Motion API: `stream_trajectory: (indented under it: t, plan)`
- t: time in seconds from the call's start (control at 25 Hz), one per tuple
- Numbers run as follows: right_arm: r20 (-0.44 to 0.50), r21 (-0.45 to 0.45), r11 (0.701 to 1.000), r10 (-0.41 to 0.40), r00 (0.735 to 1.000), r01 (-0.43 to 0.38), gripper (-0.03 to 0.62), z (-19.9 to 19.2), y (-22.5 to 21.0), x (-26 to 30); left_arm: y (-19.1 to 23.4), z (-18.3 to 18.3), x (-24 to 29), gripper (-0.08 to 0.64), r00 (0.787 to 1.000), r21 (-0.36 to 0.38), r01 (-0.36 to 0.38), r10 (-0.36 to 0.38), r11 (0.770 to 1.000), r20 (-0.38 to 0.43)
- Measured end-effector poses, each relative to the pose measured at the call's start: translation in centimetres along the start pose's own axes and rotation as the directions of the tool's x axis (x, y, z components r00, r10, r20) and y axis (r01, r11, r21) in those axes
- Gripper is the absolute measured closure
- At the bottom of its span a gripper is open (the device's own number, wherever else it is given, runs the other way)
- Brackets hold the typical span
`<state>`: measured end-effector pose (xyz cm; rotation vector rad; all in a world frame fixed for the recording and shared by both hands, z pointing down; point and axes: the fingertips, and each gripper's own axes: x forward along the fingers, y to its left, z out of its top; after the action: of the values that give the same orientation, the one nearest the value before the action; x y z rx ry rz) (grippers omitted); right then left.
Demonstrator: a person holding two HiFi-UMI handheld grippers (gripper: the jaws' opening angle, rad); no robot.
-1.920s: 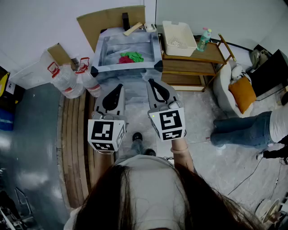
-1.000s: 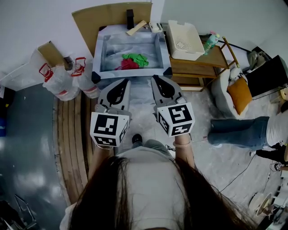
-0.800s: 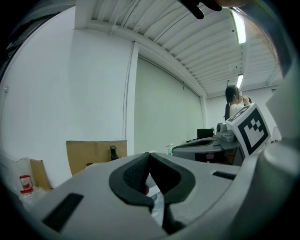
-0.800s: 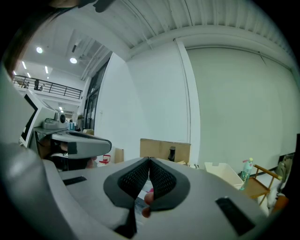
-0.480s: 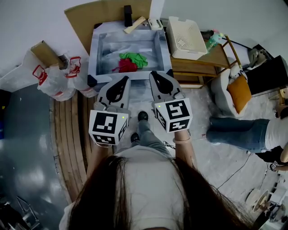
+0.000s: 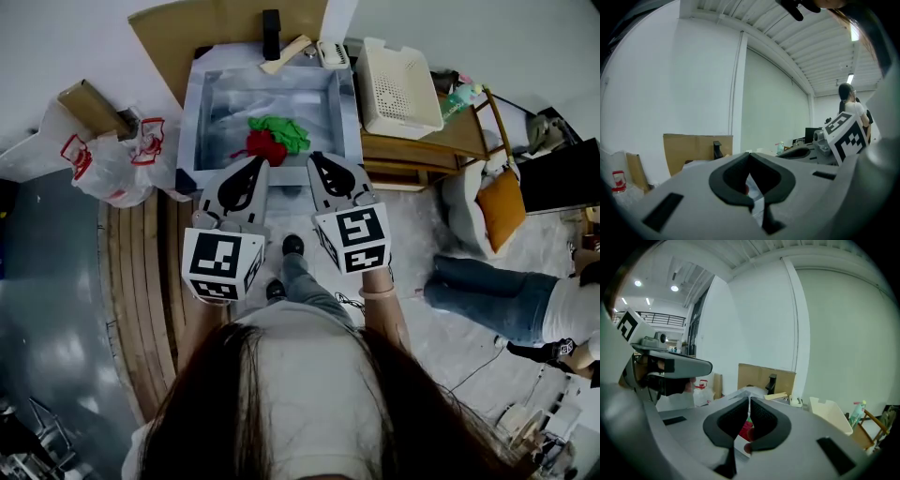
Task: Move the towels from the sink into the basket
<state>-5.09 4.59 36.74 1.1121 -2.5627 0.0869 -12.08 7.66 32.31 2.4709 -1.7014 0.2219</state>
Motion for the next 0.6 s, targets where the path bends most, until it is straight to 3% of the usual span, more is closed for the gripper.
stream_trajectory:
  t: [0.28, 0.6]
  plan:
    - [-0.066, -0.027, 0.997, 0.075, 0.995, -0.077, 0.563, -1.4, -2.5, 4.3, 1.4, -0.2, 4.6, 0.552, 1.000, -0.014, -0.027, 0.026, 1.000, -0.017]
    - [-0.158, -0.068, 0.980, 0.174, 0.972, -0.186, 0.560, -3.8, -4.7, 9.3, 3.0, -0.8, 9.2, 0.552, 0.996, -0.030, -0.073, 0.072, 0.997, -0.046]
